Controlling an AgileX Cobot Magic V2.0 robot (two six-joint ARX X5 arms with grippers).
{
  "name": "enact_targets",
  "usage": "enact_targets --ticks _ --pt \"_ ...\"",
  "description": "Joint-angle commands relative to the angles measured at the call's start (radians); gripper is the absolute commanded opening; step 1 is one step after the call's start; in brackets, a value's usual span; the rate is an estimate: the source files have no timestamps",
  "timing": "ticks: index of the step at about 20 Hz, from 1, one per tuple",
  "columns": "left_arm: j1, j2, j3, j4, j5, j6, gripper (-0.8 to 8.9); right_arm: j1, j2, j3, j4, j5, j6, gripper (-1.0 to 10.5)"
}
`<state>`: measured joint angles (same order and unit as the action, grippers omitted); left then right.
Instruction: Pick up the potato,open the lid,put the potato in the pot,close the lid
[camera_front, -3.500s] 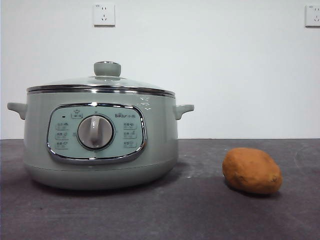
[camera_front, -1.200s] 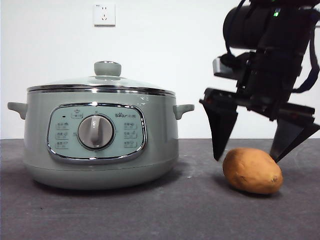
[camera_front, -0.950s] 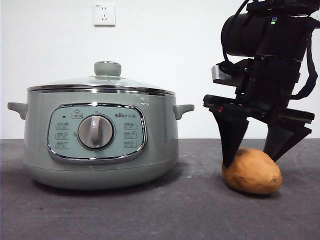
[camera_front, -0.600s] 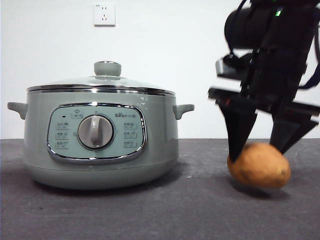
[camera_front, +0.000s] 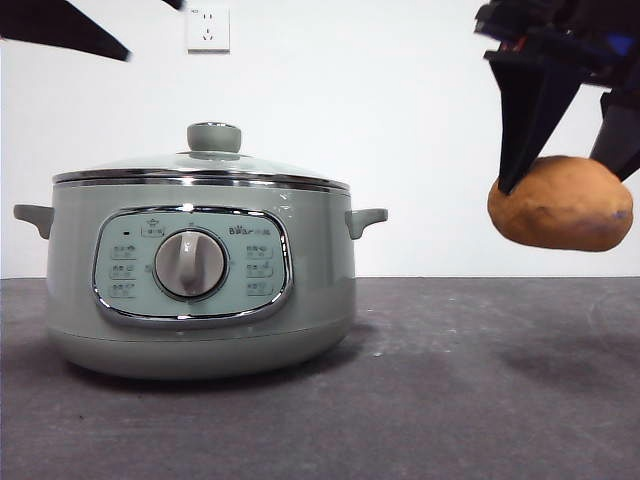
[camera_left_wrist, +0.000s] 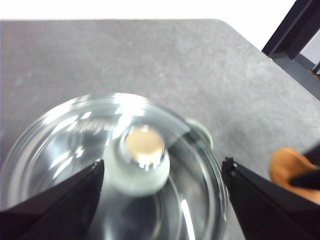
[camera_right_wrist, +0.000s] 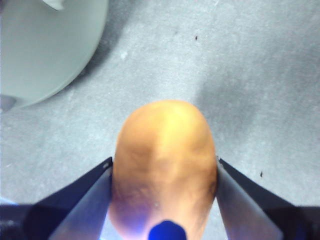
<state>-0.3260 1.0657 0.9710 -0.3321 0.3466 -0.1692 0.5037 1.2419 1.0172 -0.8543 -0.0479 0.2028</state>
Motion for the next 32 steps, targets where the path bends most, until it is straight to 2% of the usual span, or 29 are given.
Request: enact_targets --ticks 1,6,9,16,19,22,28,32 --pt "-0.047 0.065 0.039 0.026 -0.070 -0.013 3.96 0.000 -0.015 0.001 -0.017 0.006 0.009 0.0" --pt "-0.109 0.226 0.155 0.017 -0.166 0.021 3.95 0.000 -0.020 0.001 -0.025 0.006 0.009 0.0" --pt "-0.124 0.285 0.167 0.016 -0.217 0.024 3.95 0.000 -0.020 0.001 -0.025 0.006 0.009 0.0" --pt "-0.135 0.358 0.167 -0.052 -0.249 0.040 3.85 0.000 -0.021 0.001 -0.022 0.006 0.009 0.0" --pt "-0.146 0.358 0.167 -0.056 -0.249 0.043 2.18 0.000 -0.020 0.001 -0.021 0.006 0.008 0.0" --pt "-0.158 0.358 0.167 -0.059 -0.249 0.068 0.02 0.000 -0.020 0.001 -0.021 0.006 0.009 0.0" --pt "-0.160 0.343 0.170 -0.038 -0.251 0.070 -0.09 0.000 -0.021 0.001 -0.021 0.006 0.009 0.0" --pt "-0.160 0.264 0.199 -0.053 -0.272 0.095 -0.09 0.000 -0.021 0.001 -0.007 0.005 0.009 0.0"
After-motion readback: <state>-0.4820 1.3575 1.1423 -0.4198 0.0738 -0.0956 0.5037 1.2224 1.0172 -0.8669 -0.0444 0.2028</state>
